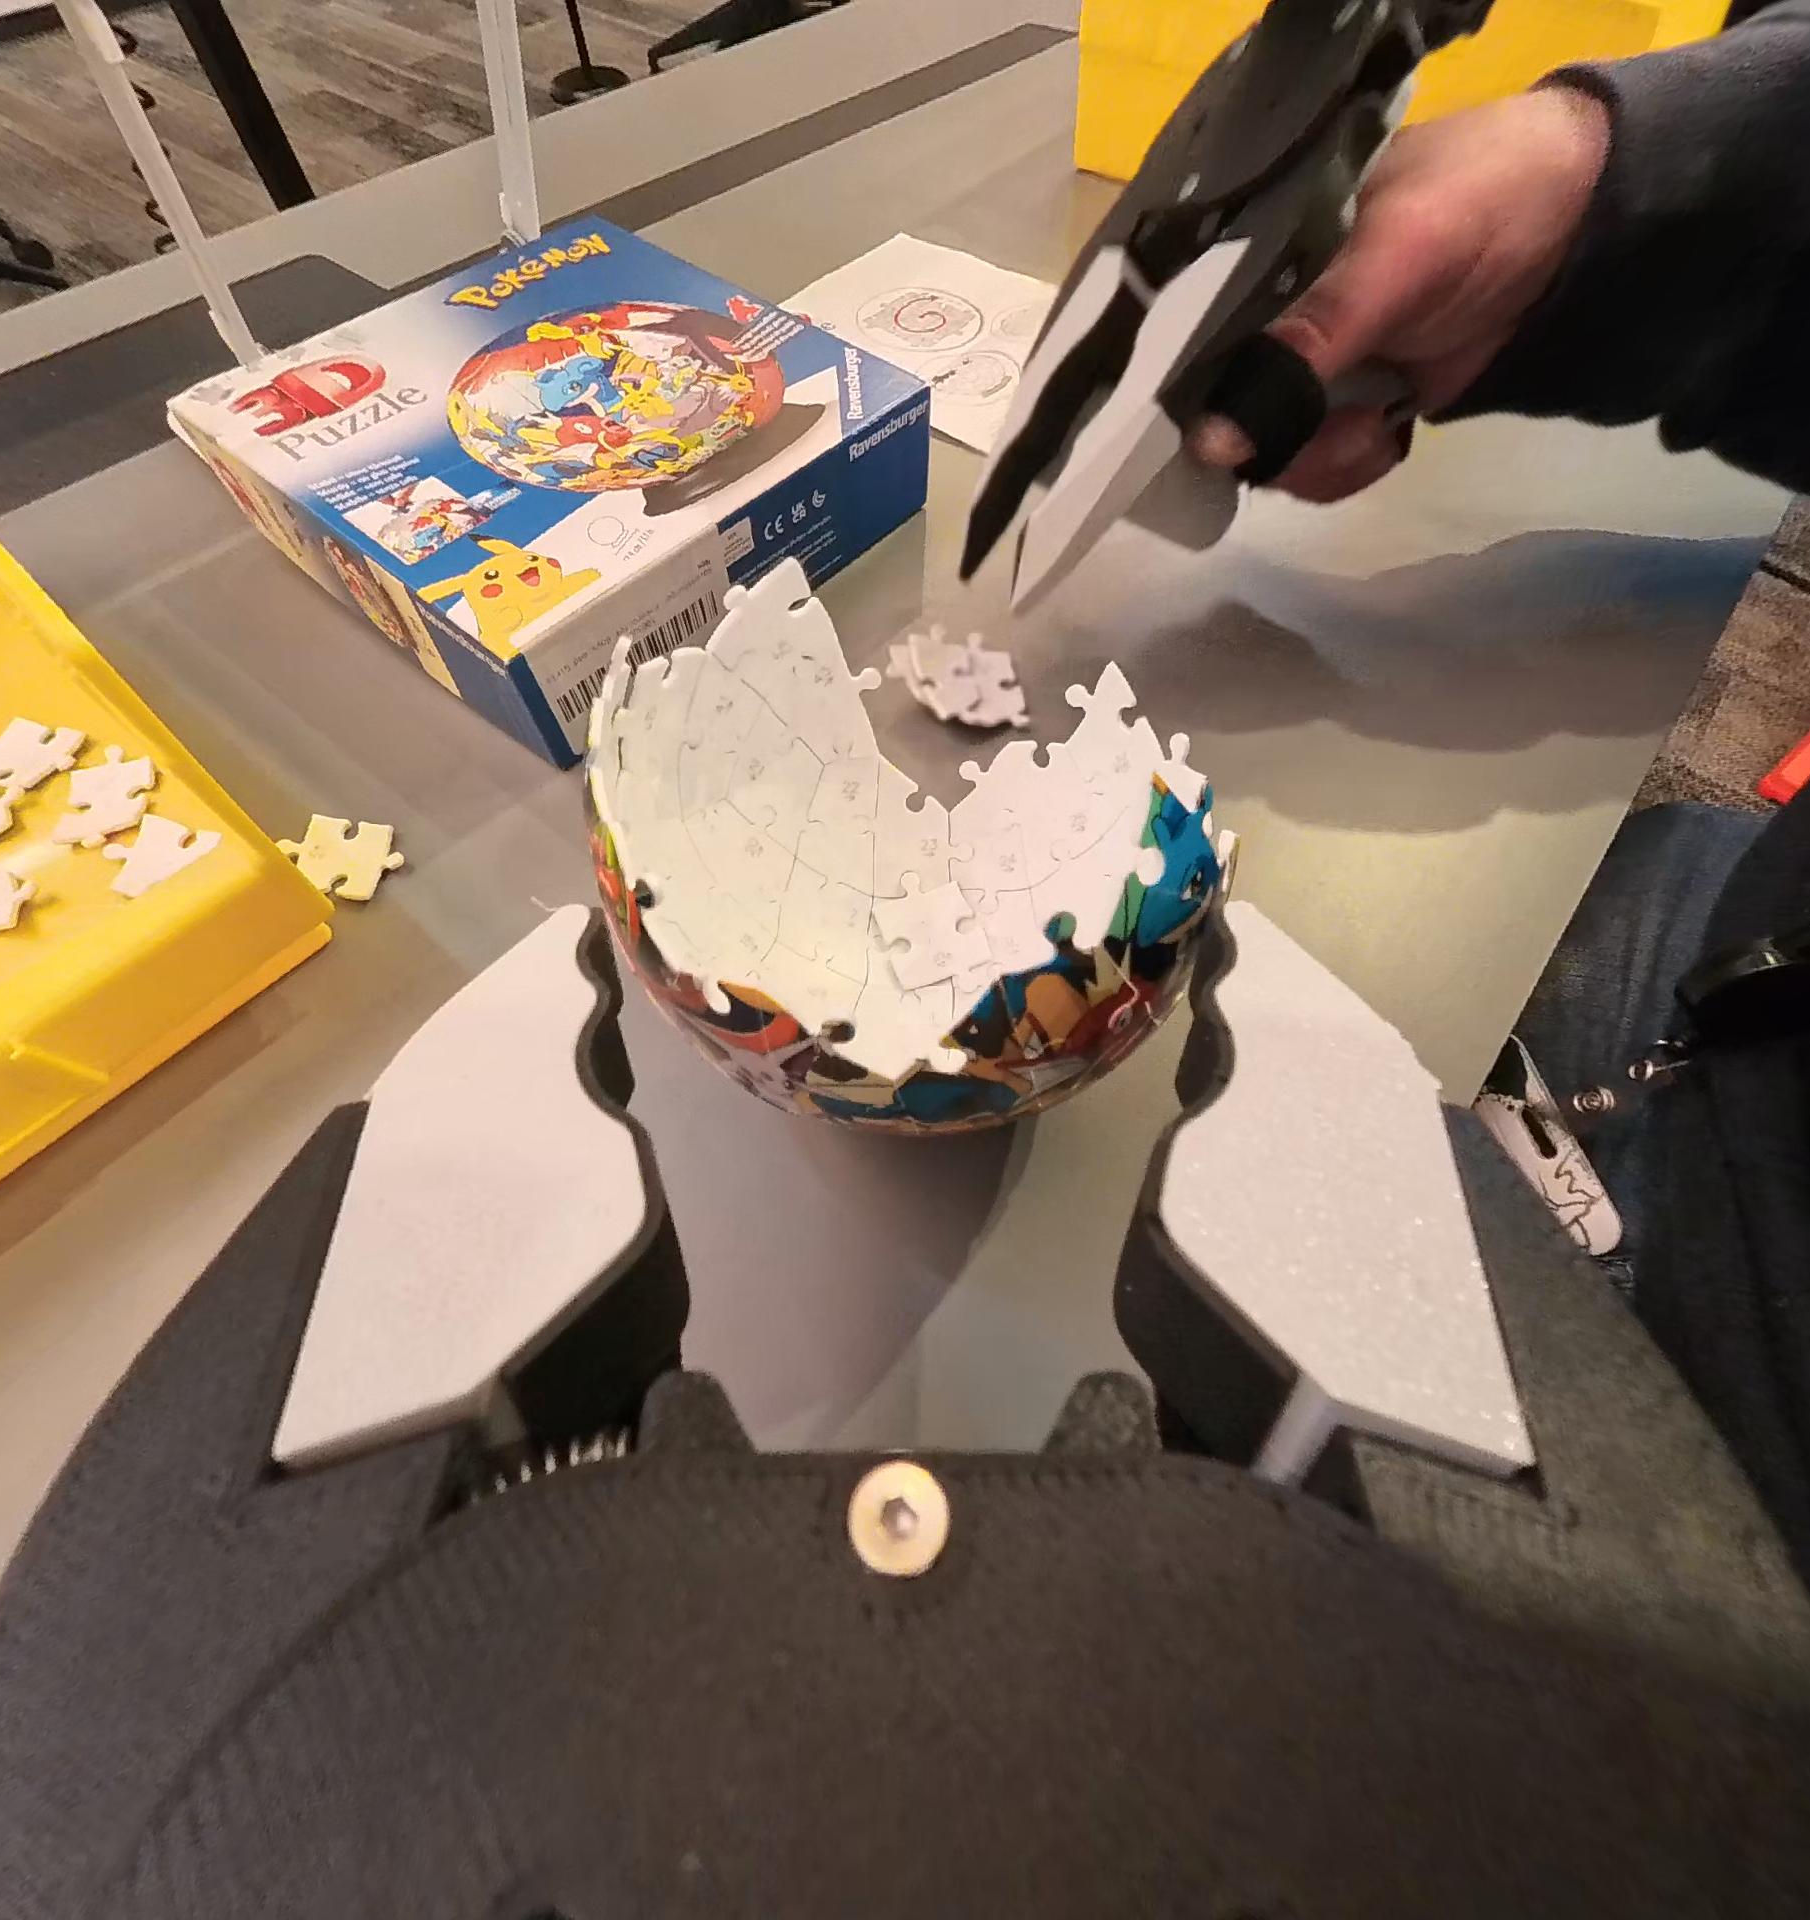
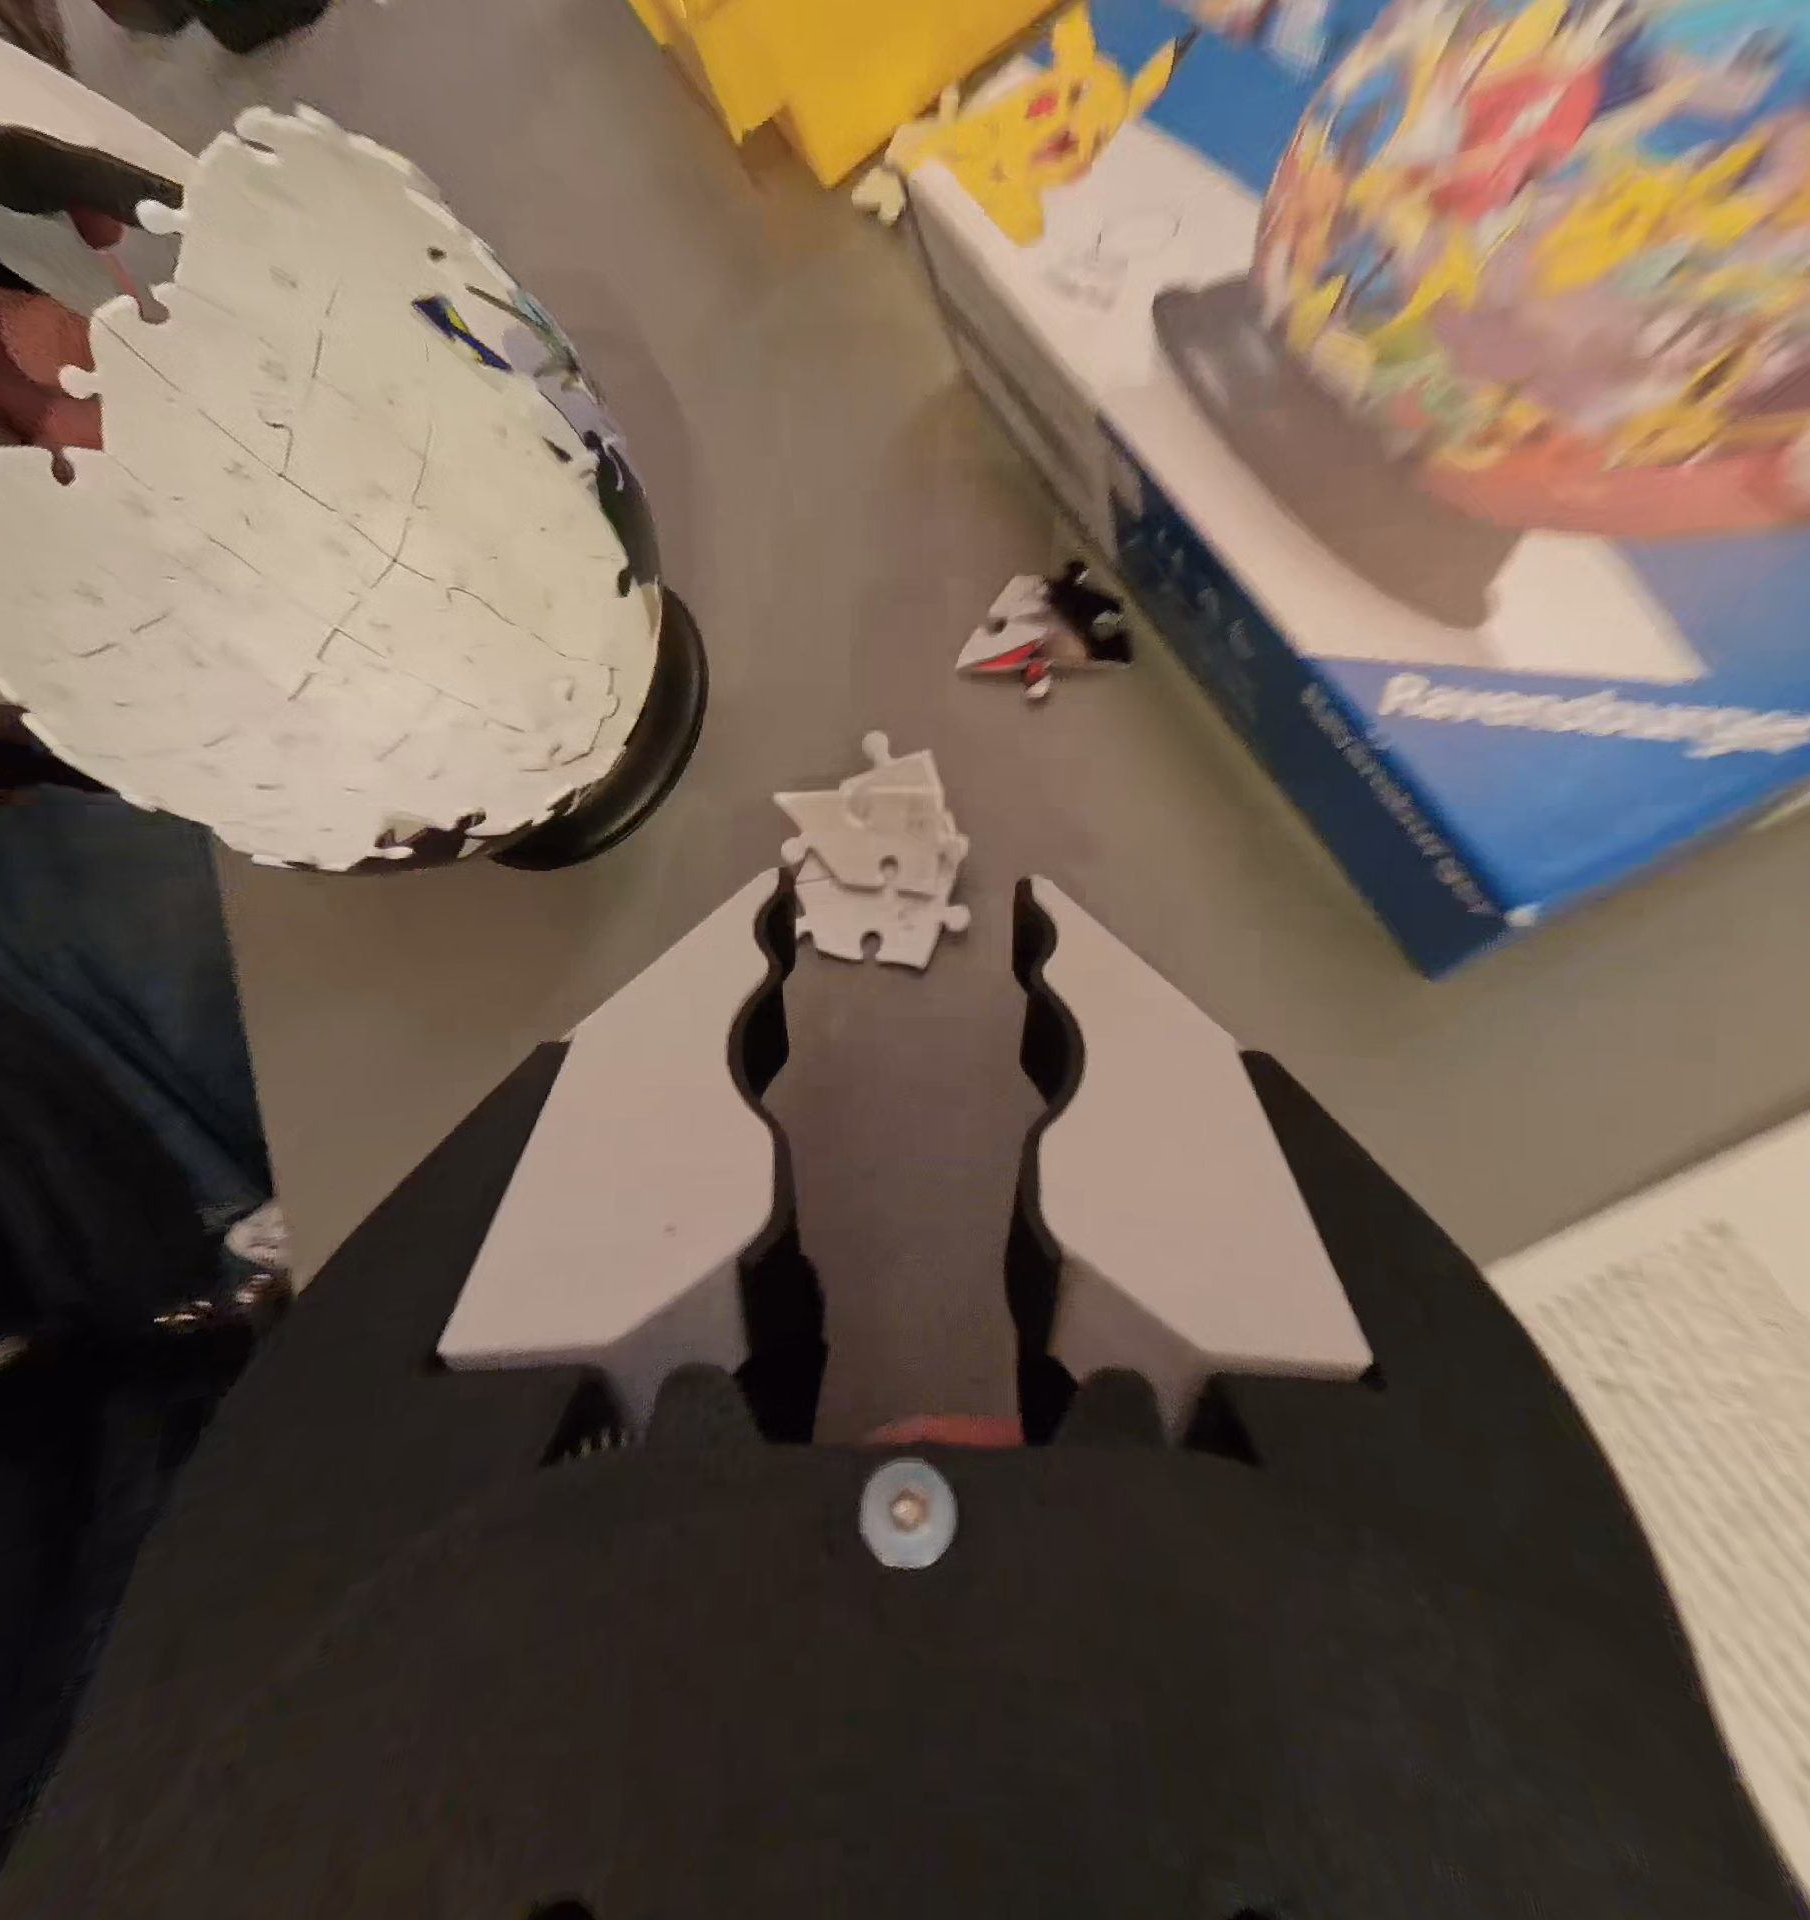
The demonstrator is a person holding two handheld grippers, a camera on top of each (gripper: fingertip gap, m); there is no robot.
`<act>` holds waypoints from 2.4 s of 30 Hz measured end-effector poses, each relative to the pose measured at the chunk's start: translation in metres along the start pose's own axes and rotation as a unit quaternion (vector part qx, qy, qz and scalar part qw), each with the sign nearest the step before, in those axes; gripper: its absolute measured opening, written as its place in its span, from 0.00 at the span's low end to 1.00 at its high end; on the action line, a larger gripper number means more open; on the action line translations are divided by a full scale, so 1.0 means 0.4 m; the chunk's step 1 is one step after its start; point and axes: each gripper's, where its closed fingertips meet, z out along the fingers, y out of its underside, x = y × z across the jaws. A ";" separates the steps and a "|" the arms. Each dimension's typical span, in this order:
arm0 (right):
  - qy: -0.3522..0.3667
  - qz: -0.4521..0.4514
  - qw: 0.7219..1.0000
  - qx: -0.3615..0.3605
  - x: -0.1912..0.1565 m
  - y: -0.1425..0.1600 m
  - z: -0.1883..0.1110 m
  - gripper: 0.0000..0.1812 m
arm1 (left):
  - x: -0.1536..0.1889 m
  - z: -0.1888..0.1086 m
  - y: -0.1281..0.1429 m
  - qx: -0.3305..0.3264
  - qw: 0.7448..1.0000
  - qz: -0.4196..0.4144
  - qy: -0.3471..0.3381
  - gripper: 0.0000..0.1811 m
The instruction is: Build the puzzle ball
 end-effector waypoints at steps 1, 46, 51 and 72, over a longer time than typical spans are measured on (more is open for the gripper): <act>0.015 -0.017 1.000 0.009 0.002 -0.015 -0.018 0.23 | 0.001 0.000 -0.002 0.001 1.000 0.001 0.000 0.57; -0.194 -0.089 0.977 -0.013 -0.205 -0.132 0.204 0.01 | 0.037 0.005 0.094 -0.042 0.998 -0.044 0.014 0.62; -0.218 -0.090 0.971 -0.030 -0.228 -0.124 0.218 0.01 | 0.053 -0.001 0.086 -0.005 0.997 -0.079 0.004 0.60; -0.265 -0.193 0.937 -0.125 -0.321 -0.043 0.265 0.05 | 0.074 -0.076 0.070 0.049 0.986 -0.162 0.001 0.60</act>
